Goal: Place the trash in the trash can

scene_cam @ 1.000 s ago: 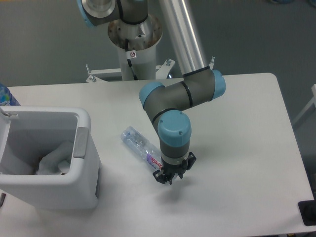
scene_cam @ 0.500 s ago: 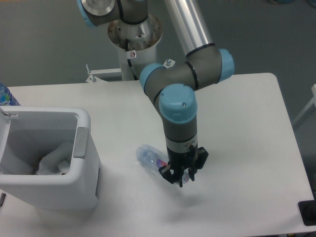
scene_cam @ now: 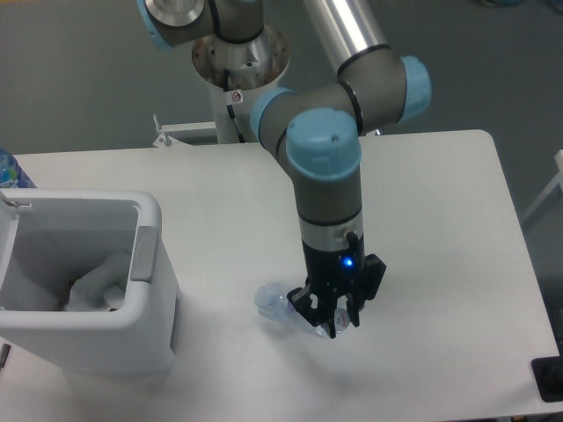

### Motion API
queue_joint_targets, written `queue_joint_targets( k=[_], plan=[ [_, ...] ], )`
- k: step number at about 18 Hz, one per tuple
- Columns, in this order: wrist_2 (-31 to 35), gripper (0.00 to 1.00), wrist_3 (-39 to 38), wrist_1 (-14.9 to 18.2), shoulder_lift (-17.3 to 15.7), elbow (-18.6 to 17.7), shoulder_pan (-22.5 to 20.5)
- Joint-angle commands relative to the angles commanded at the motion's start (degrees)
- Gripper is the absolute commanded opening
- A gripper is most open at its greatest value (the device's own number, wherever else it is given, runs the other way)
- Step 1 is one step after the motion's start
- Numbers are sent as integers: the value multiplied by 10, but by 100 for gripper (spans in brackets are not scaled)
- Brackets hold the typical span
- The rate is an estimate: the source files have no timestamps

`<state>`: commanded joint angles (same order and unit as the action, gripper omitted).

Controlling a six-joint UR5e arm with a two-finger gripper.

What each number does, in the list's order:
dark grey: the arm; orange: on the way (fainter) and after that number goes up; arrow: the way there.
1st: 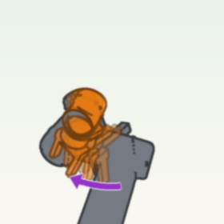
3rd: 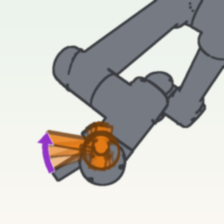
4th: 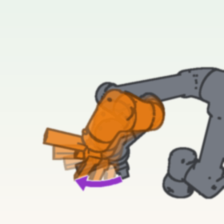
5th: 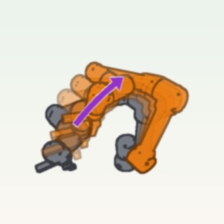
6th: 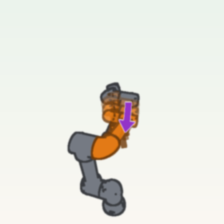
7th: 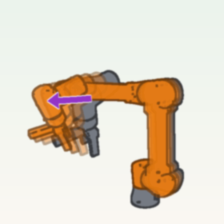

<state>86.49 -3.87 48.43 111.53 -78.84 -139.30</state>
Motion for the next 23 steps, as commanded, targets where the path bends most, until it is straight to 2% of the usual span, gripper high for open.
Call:
queue_joint_targets(
  k=[6,10,15,19,23],
  plan=[
    [-59,20,-9,0,-21,24,-1],
    [-111,20,-32,-3,-57,36,2],
    [-127,20,-35,-4,-112,41,8],
    [-162,20,-36,-4,-155,41,11],
    [-171,20,-36,-4,-190,30,32]
  ],
)
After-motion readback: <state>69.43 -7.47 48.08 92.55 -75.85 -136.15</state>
